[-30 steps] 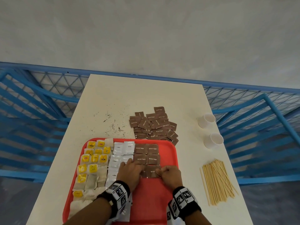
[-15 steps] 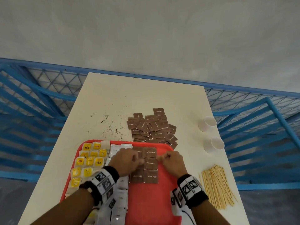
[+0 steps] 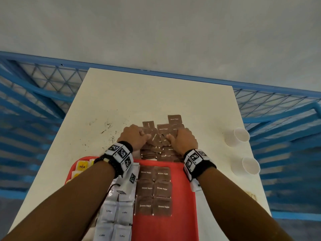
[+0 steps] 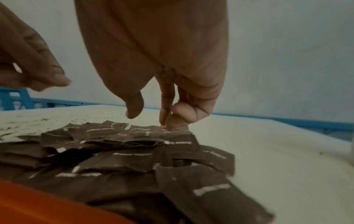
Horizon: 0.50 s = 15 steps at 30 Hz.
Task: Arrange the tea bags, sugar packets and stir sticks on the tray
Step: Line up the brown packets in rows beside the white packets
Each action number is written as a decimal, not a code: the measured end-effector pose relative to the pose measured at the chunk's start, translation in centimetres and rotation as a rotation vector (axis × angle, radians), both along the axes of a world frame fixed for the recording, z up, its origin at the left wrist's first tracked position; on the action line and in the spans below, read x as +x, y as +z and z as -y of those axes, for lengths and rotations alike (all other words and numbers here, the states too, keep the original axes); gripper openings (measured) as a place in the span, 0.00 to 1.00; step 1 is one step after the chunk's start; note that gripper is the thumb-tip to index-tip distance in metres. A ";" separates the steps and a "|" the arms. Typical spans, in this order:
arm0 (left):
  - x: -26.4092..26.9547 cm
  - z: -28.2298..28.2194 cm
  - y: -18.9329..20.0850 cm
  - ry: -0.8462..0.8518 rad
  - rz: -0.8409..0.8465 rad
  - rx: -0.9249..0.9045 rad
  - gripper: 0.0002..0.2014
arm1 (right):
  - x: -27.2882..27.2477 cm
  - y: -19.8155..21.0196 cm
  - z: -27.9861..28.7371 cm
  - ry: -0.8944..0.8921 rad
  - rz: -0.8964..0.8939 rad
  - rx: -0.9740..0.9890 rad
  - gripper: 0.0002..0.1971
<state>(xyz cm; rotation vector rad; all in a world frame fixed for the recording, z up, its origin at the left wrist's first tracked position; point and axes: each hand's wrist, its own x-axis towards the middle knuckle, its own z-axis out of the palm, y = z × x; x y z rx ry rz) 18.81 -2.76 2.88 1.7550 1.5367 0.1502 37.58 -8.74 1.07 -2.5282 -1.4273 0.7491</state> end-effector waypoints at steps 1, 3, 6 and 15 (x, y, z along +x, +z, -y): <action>0.3 -0.5 -0.4 0.011 -0.023 0.016 0.18 | -0.3 -0.6 -0.5 0.001 -0.006 -0.031 0.29; 1.1 -1.3 -1.1 0.032 -0.067 0.037 0.14 | -0.9 -1.7 -1.1 -0.008 -0.034 -0.088 0.35; 2.6 -1.6 -1.9 0.016 -0.147 0.035 0.13 | -1.4 -3.3 -1.7 -0.088 -0.111 -0.099 0.36; 5.0 -1.4 -4.7 -0.043 -0.274 -0.014 0.24 | 0.1 -5.8 -2.5 -0.193 -0.209 -0.059 0.51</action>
